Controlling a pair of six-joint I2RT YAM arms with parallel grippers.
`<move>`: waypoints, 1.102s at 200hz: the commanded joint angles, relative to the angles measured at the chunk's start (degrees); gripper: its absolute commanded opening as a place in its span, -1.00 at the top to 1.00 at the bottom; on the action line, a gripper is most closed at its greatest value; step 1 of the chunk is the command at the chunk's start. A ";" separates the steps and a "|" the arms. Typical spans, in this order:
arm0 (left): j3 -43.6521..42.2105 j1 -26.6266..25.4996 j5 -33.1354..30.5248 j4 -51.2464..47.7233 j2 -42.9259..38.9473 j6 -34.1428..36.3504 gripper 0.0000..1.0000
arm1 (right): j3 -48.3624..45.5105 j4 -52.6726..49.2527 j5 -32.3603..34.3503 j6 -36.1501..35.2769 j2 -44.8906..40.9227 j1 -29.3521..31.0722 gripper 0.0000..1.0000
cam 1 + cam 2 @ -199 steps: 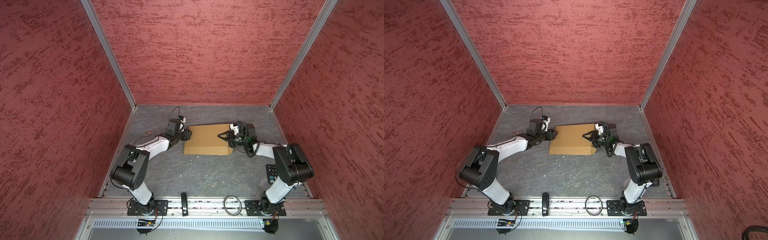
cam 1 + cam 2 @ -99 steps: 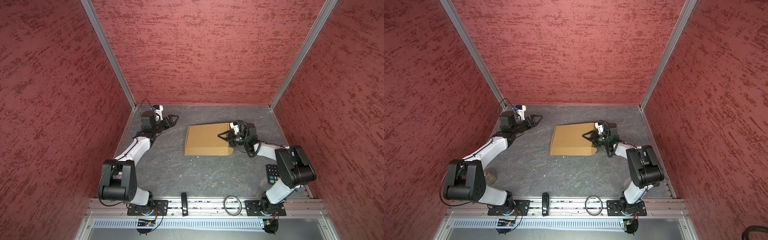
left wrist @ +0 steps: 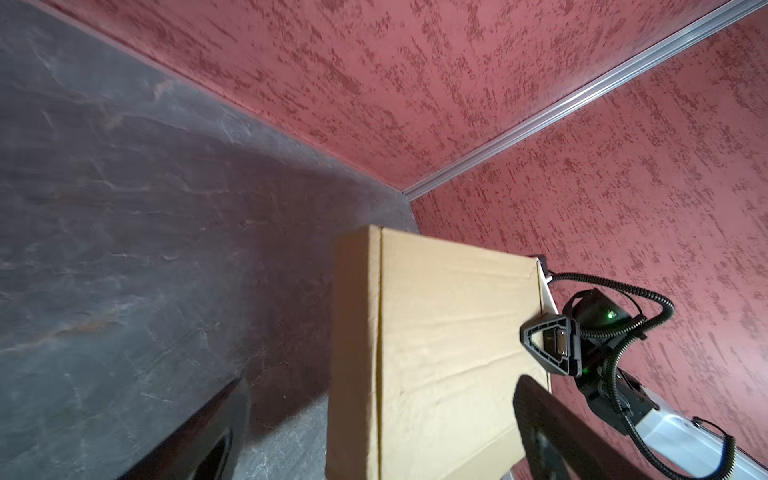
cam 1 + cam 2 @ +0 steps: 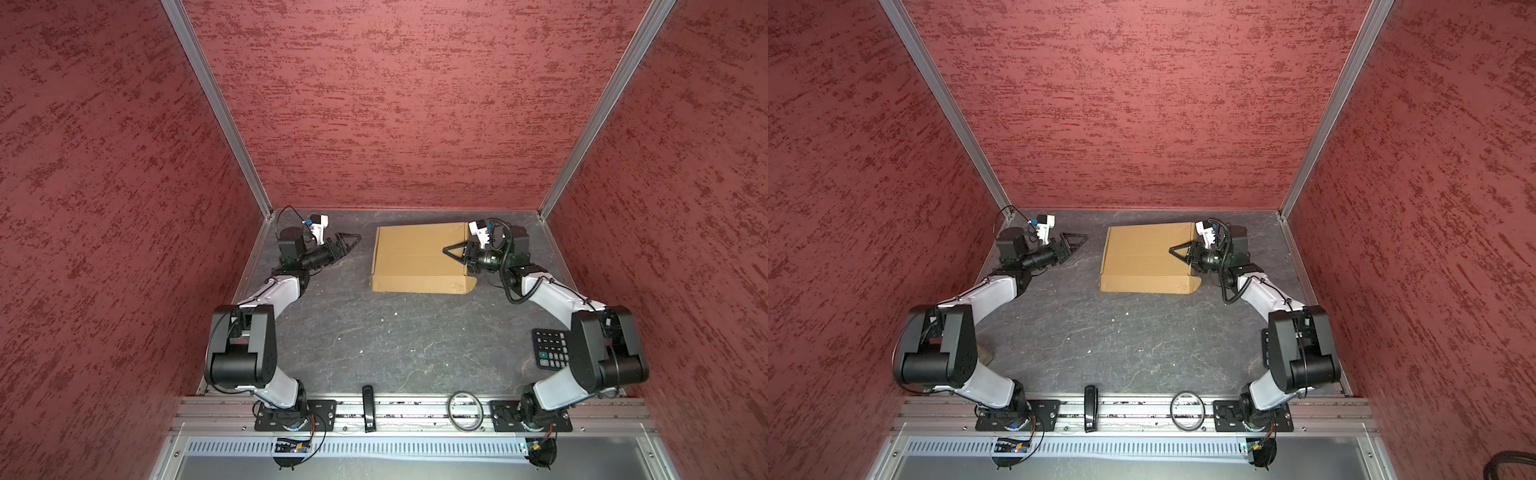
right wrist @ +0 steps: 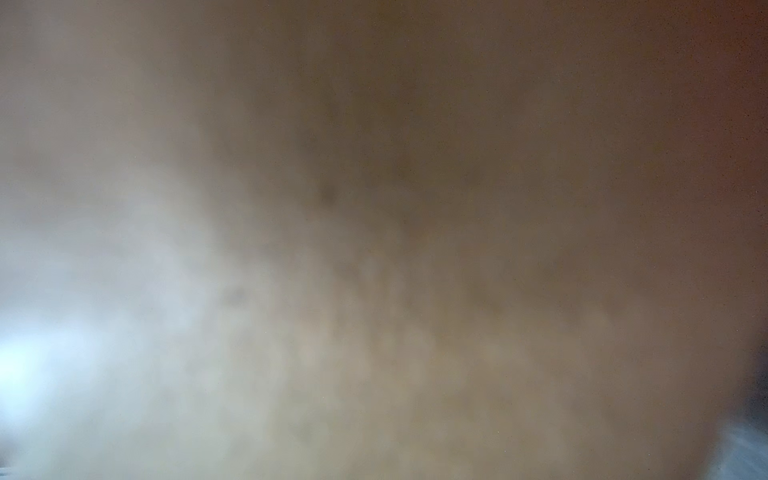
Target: Fold the paper box
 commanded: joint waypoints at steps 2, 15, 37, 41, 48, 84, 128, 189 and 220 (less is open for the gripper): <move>0.29 -1.48 6.39 6.04 0.67 0.05 -0.99 | 1.70 3.41 -6.71 1.93 -0.37 -1.66 0.01; 1.07 -2.55 7.15 4.17 0.95 1.84 -0.99 | 1.70 6.53 -8.44 4.02 0.03 -2.22 0.02; 1.72 -4.02 7.99 2.54 1.36 2.52 -0.99 | 2.41 7.41 -9.76 4.28 0.03 -2.38 0.02; 1.84 -4.20 8.15 2.82 1.50 2.31 -0.99 | 2.46 7.43 -9.93 4.20 0.02 -2.37 0.02; 2.10 -4.53 8.47 3.09 1.75 1.90 -0.99 | 2.50 7.36 -10.17 4.01 -0.06 -2.33 0.02; 3.82 -6.20 9.32 6.85 4.29 0.12 -0.99 | 1.89 9.14 -11.66 4.33 -0.61 -2.38 0.02; 6.11 -8.64 10.76 10.40 7.07 -3.07 -1.00 | 1.20 10.45 -12.95 4.35 -1.57 -2.34 0.03; 9.62 -13.51 12.11 10.45 7.65 -4.75 -1.00 | 1.05 14.46 -13.71 5.43 0.26 -2.33 0.04; 10.35 -14.42 12.13 9.37 7.87 -4.23 -0.93 | 0.63 20.33 -14.35 9.07 1.51 -2.39 0.04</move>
